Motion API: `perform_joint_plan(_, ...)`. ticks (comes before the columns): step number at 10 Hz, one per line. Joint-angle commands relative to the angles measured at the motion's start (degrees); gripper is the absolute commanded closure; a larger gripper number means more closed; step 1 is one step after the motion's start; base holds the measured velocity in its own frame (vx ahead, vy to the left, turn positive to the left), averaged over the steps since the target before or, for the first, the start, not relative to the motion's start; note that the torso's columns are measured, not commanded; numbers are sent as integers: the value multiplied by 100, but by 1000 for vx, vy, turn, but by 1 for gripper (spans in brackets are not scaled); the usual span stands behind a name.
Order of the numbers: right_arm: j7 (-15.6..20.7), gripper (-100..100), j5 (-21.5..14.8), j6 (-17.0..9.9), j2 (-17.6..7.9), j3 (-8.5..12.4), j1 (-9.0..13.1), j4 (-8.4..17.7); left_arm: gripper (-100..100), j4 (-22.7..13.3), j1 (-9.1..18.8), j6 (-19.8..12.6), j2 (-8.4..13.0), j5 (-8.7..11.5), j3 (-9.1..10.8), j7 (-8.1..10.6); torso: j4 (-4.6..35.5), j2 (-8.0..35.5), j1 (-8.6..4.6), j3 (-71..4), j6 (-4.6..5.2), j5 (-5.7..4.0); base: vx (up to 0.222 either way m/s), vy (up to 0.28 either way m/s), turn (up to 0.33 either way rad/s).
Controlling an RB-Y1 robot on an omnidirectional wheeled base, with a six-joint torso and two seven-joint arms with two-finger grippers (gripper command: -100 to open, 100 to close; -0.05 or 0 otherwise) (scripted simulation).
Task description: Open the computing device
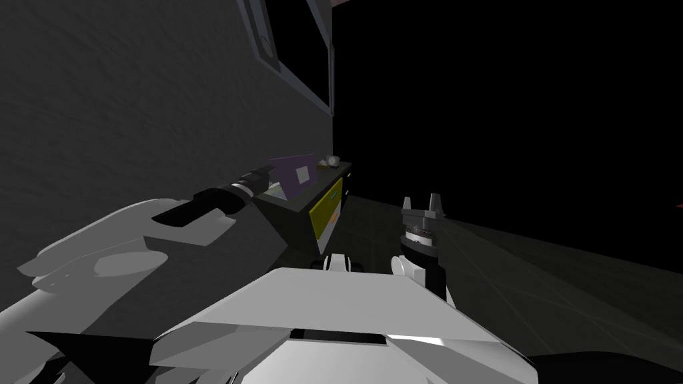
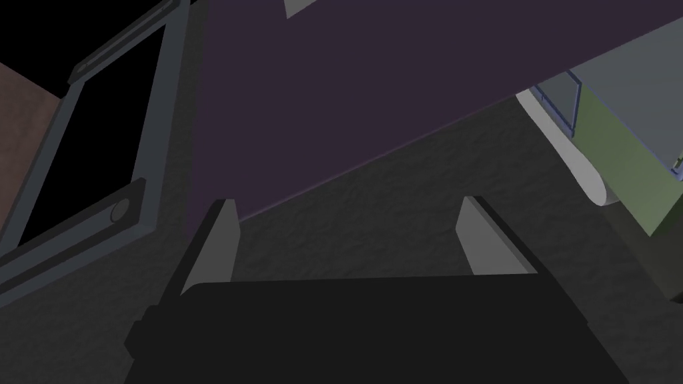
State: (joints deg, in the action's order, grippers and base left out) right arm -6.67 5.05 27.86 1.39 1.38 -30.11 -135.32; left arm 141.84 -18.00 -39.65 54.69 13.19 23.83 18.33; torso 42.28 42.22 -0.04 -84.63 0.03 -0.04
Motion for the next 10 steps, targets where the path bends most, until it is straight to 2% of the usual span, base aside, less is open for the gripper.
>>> perform_joint_plan(1, 0, 0, 0, 0, 0, 0, 0, 0, -100, 162, 46, -295, 255, 54, 100, 83, 0, 0, -2, 0, 1, 0, 9, 13, -53)
perform_joint_plan(3, 0, 0, 0, 0, 0, 0, 0, 0, -100, 406, 71, -481, 440, 95, 169, 137, -1, 3, -1, 3, -1, 1, 11, 13, -53)
perform_joint_plan(4, 0, 0, 0, 0, 0, 0, 0, 0, -100, 332, 63, -437, 418, 116, 179, 126, 0, 5, 0, 4, -2, 2, 5, 6, -11)
perform_joint_plan(5, 0, 0, 0, 0, 0, 0, 0, 0, -100, 417, 92, -597, 534, 213, 284, 200, 0, 7, 2, 7, -4, 4, 88, 12, -5)
perform_joint_plan(6, 0, 0, 0, 0, 0, 0, -1, 0, -100, 394, 75, -524, 489, 178, 248, 164, -5, -12, 4, -5, -4, 4, -3, -12, 35)
perform_joint_plan(7, 0, 0, 0, 0, 0, 0, 0, 0, 100, 406, 79, -544, 497, 185, 259, 174, -3, 5, 5, 3, -3, 6, 0, 0, 0)
perform_joint_plan(8, 0, 0, 0, 0, 1, -1, 0, 0, 100, 349, 189, -669, 475, 439, 308, 387, -8, 6, 22, 7, -12, 17, -9, 39, -34)
perform_joint_plan(10, 0, 0, 0, 0, -1, 1, 0, 0, 100, 278, 288, -810, 449, 696, 353, 602, -12, 6, 57, 11, 1, 51, -8, 79, -37)
